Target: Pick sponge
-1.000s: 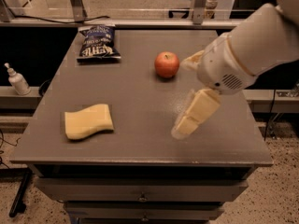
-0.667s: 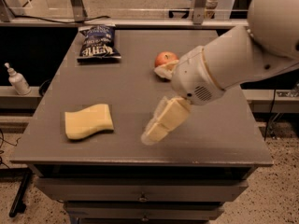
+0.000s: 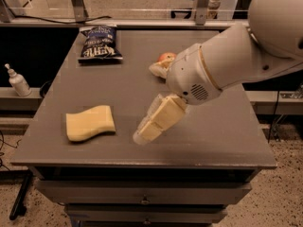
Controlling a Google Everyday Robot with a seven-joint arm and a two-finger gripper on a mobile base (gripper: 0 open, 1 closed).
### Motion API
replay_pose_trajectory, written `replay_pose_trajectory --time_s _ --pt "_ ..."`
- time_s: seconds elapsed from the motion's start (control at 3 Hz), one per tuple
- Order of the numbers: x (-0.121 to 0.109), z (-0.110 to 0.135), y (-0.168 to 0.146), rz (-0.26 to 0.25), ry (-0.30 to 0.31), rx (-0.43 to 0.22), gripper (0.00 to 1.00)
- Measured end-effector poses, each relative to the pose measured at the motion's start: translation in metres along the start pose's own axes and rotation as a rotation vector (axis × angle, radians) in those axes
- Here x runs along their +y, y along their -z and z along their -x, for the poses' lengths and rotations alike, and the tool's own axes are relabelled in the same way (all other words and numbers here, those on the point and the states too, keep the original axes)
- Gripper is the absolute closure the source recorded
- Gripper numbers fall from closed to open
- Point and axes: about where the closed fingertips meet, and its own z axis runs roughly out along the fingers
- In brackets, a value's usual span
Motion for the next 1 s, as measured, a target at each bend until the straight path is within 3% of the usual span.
replay_pose_trajectory --time_s 0.33,1.0 --pt "0.002 -0.001 -0.007 -0.003 0.043 -0.004 0.00" --pt "-0.002 -0.010 -0.083 0.035 0.106 -0.057 0.00"
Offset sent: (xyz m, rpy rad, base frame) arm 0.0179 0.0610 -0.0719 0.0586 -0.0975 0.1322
